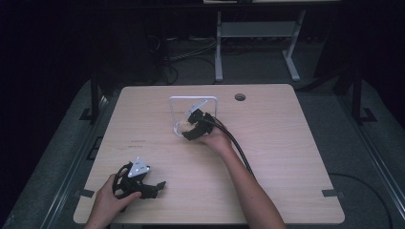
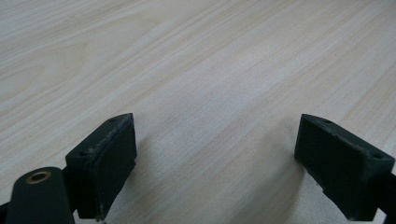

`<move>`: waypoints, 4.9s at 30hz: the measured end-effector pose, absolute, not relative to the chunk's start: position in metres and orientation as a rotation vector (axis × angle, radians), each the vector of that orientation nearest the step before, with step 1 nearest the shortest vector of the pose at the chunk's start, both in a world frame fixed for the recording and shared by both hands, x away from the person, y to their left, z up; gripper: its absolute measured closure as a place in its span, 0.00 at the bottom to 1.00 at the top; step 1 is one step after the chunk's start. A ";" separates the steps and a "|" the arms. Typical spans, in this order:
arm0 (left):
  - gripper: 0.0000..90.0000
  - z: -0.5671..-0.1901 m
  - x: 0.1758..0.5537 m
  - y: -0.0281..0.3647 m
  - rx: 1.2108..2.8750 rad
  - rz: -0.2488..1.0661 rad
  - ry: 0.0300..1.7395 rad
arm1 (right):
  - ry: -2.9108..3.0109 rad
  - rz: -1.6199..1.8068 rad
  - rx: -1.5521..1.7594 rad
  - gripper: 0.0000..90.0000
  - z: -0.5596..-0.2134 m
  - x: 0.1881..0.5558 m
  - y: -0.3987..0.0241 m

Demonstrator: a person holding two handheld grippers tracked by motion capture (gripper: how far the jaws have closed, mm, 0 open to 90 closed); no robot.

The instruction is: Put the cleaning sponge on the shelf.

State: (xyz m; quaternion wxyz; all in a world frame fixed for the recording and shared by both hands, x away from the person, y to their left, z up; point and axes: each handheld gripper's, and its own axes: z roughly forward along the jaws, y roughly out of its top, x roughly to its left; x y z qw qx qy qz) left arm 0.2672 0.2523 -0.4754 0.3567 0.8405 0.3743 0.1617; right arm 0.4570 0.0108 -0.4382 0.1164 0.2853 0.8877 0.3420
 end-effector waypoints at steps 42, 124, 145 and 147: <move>0.13 -0.475 0.267 0.252 2.170 0.417 0.967 | 2.587 0.981 0.876 0.20 -0.446 0.465 0.019; 0.13 -0.475 0.267 0.253 2.175 0.418 0.964 | 2.582 1.050 0.859 0.74 -0.429 0.416 -0.049; 0.13 -0.475 0.267 0.252 2.172 0.418 0.965 | 2.534 1.003 0.941 0.20 -0.426 0.389 -0.083; 0.13 -0.475 0.267 0.252 2.171 0.418 0.965 | 2.528 1.005 0.946 0.20 -0.425 0.387 -0.086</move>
